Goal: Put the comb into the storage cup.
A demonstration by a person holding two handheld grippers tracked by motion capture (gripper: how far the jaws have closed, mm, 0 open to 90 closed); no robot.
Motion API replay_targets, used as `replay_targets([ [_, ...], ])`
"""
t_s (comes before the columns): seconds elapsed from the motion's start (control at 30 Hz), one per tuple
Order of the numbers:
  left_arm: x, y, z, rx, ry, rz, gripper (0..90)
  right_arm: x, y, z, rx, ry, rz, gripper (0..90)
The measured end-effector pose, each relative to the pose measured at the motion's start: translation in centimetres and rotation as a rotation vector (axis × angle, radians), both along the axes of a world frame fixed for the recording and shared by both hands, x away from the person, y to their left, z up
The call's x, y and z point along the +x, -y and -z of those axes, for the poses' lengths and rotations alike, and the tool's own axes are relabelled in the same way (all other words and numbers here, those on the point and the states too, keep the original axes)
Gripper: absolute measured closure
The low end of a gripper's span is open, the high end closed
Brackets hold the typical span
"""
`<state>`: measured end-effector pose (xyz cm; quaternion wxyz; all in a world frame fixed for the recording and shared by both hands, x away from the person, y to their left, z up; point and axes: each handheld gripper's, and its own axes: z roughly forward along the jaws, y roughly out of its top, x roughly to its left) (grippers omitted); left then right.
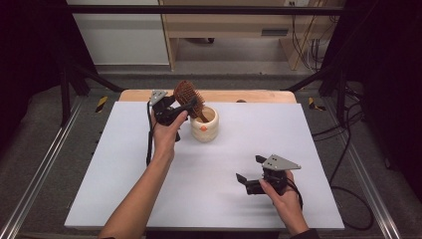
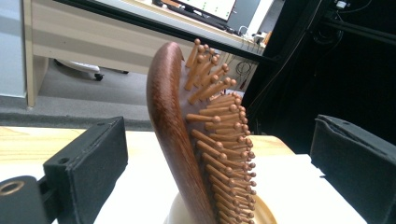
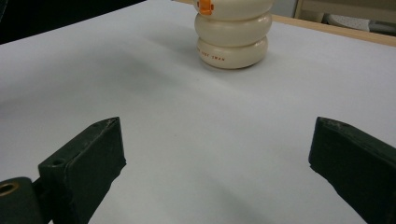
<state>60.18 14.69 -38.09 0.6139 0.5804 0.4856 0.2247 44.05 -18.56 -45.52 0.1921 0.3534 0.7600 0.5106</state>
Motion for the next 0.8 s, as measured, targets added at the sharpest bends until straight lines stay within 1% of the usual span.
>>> replay_targets([
  [0.07,0.0,0.0,-0.1,-0.001,0.003,-0.001,4.0,0.0,0.1,0.0,0.002,0.000,0.002,4.1],
  [0.17,-0.1,0.0,-0.2,0.008,0.008,0.000,3.9,0.0,0.2,0.0,0.005,0.002,0.005,4.0],
  [0.3,-0.3,0.0,-0.2,0.027,0.017,-0.010,3.7,0.0,0.2,0.0,0.005,0.002,0.005,4.0],
  [0.47,-0.3,0.0,-0.3,0.027,0.026,-0.005,3.5,0.0,0.2,0.0,0.006,0.001,0.004,4.0],
  [0.6,-0.5,0.0,-0.3,0.029,0.013,-0.011,3.1,0.0,0.3,-0.1,0.009,0.004,0.007,4.1],
  [0.73,-1.1,0.0,-0.6,0.050,0.015,-0.008,3.1,-0.1,0.5,-0.3,0.010,0.010,0.008,4.0],
  [0.8,-1.6,0.0,-0.7,0.051,0.009,-0.008,3.1,-0.1,0.5,-0.4,0.012,0.013,0.016,4.0],
])
